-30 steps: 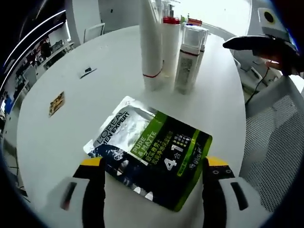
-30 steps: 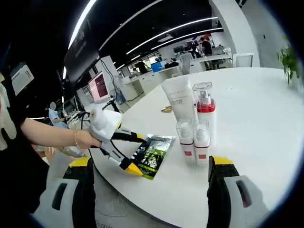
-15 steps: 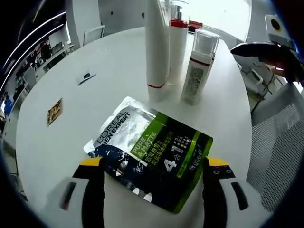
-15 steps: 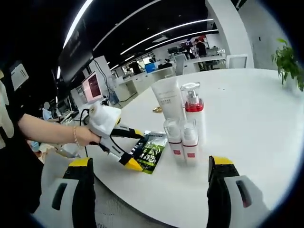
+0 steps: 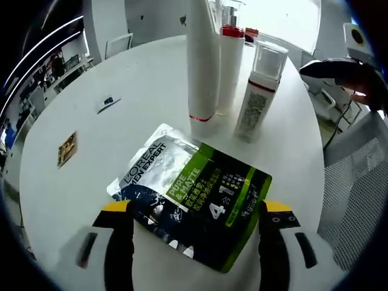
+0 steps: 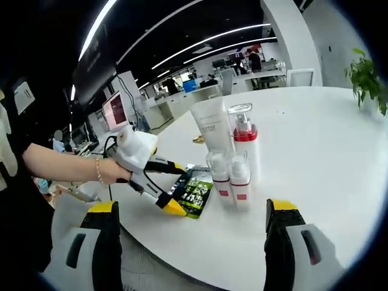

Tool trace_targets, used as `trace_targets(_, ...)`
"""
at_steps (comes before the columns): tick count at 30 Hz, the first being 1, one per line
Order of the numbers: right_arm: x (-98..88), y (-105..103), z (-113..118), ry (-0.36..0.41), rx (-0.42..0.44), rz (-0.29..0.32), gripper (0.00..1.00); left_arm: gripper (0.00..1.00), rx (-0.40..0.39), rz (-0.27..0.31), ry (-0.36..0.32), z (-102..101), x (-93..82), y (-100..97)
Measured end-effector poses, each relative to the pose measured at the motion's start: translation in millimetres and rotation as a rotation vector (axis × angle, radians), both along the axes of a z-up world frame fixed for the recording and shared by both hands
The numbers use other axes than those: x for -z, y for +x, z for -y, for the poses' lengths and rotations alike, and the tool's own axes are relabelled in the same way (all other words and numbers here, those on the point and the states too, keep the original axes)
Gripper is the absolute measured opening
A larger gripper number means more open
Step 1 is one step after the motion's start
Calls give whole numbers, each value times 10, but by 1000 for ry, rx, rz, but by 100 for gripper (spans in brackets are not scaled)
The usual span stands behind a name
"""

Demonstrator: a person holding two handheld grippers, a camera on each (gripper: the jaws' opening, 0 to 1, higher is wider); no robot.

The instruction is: Arrange the skincare products in the storage area until every visible bottle or jar stands upright without overlapping.

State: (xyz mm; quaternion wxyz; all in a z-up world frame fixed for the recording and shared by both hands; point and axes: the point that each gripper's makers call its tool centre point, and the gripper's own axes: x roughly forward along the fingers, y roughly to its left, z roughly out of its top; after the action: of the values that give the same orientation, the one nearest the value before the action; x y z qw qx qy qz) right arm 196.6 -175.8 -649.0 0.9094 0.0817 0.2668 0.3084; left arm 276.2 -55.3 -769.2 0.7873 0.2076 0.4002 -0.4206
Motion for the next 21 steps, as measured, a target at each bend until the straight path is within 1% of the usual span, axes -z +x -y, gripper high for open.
trace_targets(18,10,-4,-3,0,-2,-4,100,79,-6,-1,6,32,14,32)
trace_targets(21,13,-7,-3,-3,-2,-4,100,81,-6,-8,1,32,13,22)
